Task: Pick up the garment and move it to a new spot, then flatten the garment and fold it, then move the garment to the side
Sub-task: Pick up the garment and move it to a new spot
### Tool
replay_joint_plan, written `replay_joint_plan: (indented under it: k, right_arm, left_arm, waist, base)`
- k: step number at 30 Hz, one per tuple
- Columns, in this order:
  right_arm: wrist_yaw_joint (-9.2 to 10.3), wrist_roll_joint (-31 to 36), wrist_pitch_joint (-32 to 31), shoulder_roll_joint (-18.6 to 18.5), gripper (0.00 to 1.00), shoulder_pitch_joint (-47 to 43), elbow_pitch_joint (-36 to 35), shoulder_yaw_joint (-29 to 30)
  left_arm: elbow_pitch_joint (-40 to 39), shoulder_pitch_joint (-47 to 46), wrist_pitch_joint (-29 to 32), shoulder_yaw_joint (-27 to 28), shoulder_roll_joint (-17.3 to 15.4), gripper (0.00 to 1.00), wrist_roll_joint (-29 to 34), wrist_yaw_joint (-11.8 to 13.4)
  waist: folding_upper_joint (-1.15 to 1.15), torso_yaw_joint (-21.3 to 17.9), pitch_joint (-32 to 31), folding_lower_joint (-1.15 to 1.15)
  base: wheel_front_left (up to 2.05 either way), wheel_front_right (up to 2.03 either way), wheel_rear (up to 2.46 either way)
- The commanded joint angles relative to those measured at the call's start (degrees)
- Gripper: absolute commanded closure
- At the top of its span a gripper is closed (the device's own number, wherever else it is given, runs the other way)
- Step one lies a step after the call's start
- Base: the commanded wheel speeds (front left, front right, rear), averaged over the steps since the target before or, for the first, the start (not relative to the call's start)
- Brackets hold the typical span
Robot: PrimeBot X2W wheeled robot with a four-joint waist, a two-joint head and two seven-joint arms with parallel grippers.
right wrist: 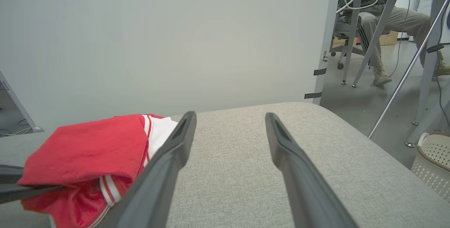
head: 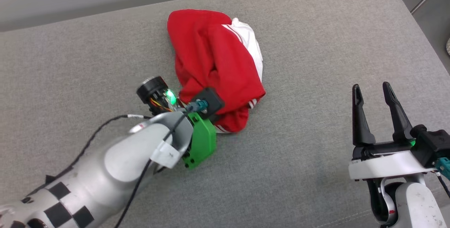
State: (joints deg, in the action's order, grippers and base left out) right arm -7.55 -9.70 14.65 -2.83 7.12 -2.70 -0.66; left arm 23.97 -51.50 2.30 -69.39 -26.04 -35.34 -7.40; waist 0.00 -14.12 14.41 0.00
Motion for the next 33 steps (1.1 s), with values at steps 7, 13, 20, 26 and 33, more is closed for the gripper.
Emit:
replay_joint_plan:
  k: [7,13,20,26,33]
  right_arm:
    - [0.06,1.06,0.35,-0.05,0.0,0.55,0.78,-0.83]
    - [0.06,2.11,0.35,-0.05,0.0,-0.17,1.42,-0.65]
    - [0.06,3.49,0.35,-0.05,0.0,-2.19,2.2,0.73]
    - [0.06,4.15,0.35,-0.05,0.0,-3.51,2.5,2.78]
    - [0.06,4.82,0.35,-0.05,0.0,-5.24,2.5,4.58]
  left_arm:
    - [5.11,3.57,-1.3,-3.65,6.27,0.0,-1.85,-0.08]
    - [8.85,4.0,-5.96,-3.72,8.4,0.0,-3.46,-0.08]
    - [9.27,5.14,-13.67,0.82,7.47,0.0,-6.67,1.42]
    - [3.72,9.53,-16.89,8.15,3.97,0.0,-9.52,7.1]
    - [-9.78,21.68,-17.28,25.11,2.08,0.0,-3.36,15.27]
  waist:
    - [0.0,2.72,-0.78,0.0]
    - [0.0,5.83,-3.14,0.0]
    - [0.0,10.68,-6.99,0.0]
    - [0.0,14.16,-8.83,0.0]
    - [0.0,17.06,-9.72,0.0]
  base:
    - [0.0,0.0,0.0]
    - [0.0,0.0,0.0]
    - [0.0,0.0,0.0]
    - [0.0,0.0,0.0]
    - [0.0,0.0,0.0]
